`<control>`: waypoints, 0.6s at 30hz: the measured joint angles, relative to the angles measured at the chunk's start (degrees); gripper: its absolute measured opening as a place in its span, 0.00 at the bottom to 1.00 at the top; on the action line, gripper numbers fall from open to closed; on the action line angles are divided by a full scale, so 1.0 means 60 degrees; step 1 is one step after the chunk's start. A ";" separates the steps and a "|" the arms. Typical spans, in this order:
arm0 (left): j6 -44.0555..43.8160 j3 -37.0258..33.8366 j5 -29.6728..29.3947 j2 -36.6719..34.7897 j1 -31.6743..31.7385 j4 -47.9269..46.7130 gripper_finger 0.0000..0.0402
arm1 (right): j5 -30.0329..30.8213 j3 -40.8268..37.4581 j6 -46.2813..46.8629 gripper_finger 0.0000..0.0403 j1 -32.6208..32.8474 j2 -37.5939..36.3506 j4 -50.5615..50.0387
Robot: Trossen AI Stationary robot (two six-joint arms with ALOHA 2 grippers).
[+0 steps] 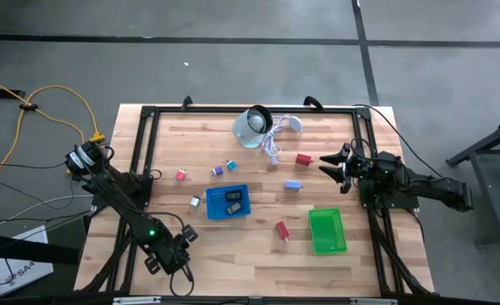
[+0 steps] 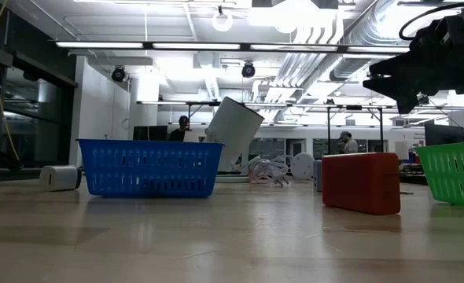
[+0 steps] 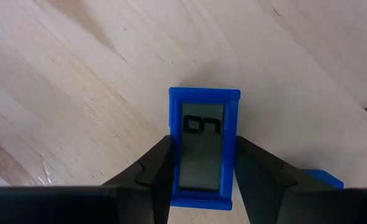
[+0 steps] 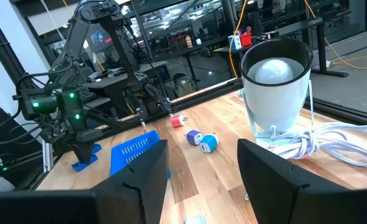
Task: Pick & Place Office items
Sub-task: Put the right blue digital clock into the blue bin
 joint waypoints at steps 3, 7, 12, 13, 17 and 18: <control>-0.0002 0.0004 0.0029 -0.0036 0.0113 0.0015 0.34 | 0.0000 -0.0003 0.0000 0.44 0.0000 -0.0001 0.0000; 0.0111 0.0007 0.0025 -0.0255 0.0327 0.0021 0.34 | 0.0000 0.0000 0.0003 0.44 0.0000 -0.0001 0.0000; 0.0175 0.0013 0.0022 -0.0699 0.0727 0.0017 0.34 | 0.0000 0.0000 0.0000 0.44 0.0000 0.0002 0.0000; 0.0175 0.0018 0.0022 -0.0802 0.0827 0.0022 0.34 | 0.0000 0.0000 0.0000 0.44 0.0000 0.0000 0.0000; 0.0289 0.0049 -0.0012 -0.1248 0.1309 -0.0031 0.34 | 0.0000 -0.0001 0.0001 0.44 0.0000 0.0001 0.0000; 0.0334 0.0105 -0.0045 -0.1350 0.1463 -0.0087 0.34 | 0.0000 0.0000 0.0000 0.44 0.0000 0.0000 0.0000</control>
